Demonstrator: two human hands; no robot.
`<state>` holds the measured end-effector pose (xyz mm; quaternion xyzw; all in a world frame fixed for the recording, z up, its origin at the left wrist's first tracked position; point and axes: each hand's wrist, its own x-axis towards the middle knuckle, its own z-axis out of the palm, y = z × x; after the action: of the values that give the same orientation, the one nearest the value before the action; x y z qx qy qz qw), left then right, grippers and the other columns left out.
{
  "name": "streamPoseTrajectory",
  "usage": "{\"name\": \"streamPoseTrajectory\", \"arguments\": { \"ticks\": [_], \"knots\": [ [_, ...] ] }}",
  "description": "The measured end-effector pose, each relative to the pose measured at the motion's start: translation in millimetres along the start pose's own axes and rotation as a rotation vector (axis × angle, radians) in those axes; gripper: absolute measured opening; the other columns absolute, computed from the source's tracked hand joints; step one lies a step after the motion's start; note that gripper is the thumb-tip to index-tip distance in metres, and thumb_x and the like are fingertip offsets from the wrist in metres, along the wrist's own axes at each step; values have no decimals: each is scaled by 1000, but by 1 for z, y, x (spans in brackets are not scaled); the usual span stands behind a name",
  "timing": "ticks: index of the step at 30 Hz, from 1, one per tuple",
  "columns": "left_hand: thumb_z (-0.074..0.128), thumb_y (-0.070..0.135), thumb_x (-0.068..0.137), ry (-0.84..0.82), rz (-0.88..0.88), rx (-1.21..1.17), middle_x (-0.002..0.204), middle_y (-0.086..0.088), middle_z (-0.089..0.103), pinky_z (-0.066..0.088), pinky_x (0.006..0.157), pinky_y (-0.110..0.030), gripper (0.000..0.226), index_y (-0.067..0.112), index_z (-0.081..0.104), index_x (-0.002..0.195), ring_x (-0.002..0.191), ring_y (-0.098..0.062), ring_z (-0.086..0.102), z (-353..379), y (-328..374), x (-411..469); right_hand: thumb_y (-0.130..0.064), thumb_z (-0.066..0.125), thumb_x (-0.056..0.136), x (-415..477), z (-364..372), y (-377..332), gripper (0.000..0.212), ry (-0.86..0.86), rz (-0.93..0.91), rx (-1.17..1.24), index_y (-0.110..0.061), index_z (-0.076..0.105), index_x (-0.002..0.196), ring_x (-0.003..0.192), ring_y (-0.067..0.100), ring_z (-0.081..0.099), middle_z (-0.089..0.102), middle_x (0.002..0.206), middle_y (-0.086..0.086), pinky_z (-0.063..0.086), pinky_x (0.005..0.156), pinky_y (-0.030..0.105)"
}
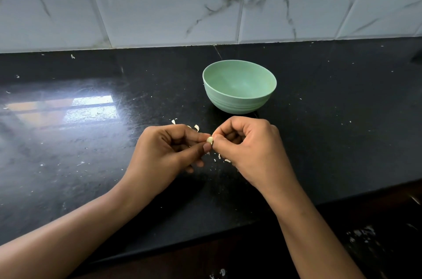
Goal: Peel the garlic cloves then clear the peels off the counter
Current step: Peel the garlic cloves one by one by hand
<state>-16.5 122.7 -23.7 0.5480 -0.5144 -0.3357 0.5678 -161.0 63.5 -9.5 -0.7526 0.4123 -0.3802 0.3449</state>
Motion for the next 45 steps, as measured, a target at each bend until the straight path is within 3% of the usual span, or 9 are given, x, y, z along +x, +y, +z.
{"name": "streamPoseTrajectory", "arguments": {
  "ticks": [4,7,9,14,18,22,27,32,45],
  "knots": [
    [77,30,63,-7,63,40,64,0,71,49,47,-21,18,27,76,81,52,-16,66,1,1,-2,-47,57,57,-1,2,3,29,-12,-30,17,-20,64,64,49,6,55,67,59,-5,52,52,31],
    [72,25,66,-6,89,46,66,-1,72,50,48,-21,16,25,76,82,54,-16,67,2,0,-3,-45,55,57,-1,6,7,29,-22,-9,106,-18,63,65,50,6,54,68,61,-1,49,52,30],
    [72,22,67,-5,103,41,67,-3,72,51,49,-20,16,23,75,83,54,-16,68,3,1,-3,-41,58,59,-1,9,8,24,-35,30,186,-18,63,66,51,10,55,69,62,0,48,51,31],
    [78,22,63,36,119,18,71,-3,73,50,50,-19,30,16,69,91,52,-16,66,1,2,-3,-20,59,64,-3,13,3,4,-70,140,468,-19,60,60,45,2,46,64,53,-2,33,43,12],
    [79,35,68,52,217,139,77,5,73,52,48,-26,18,29,74,84,52,-21,65,-2,0,-2,-17,63,68,-5,12,0,6,-87,181,530,-17,60,63,47,1,46,63,51,-5,33,42,12],
    [77,34,68,65,247,146,75,4,72,52,44,-31,18,31,74,85,50,-23,63,-2,1,-3,-5,59,81,-5,10,-1,17,-110,286,613,-13,60,65,45,4,42,55,49,-6,29,37,17],
    [76,15,69,52,146,-2,67,0,71,49,43,-21,15,18,75,84,48,-14,63,0,3,-1,-12,57,78,-3,10,-4,9,-179,421,706,-8,62,73,47,5,42,51,55,-4,29,38,17],
    [70,11,67,71,-12,-199,68,-6,70,44,38,-20,13,11,72,79,47,-13,60,1,4,3,-8,55,85,-4,6,-4,21,-157,477,742,-16,59,66,48,6,43,51,54,-5,29,39,17],
    [73,19,63,86,-142,-214,70,-7,70,42,37,-18,14,15,74,76,46,-12,59,1,2,5,-8,58,85,-8,-5,-2,21,-102,310,556,-14,63,67,48,7,46,56,54,-4,29,39,20]
  ]
}}
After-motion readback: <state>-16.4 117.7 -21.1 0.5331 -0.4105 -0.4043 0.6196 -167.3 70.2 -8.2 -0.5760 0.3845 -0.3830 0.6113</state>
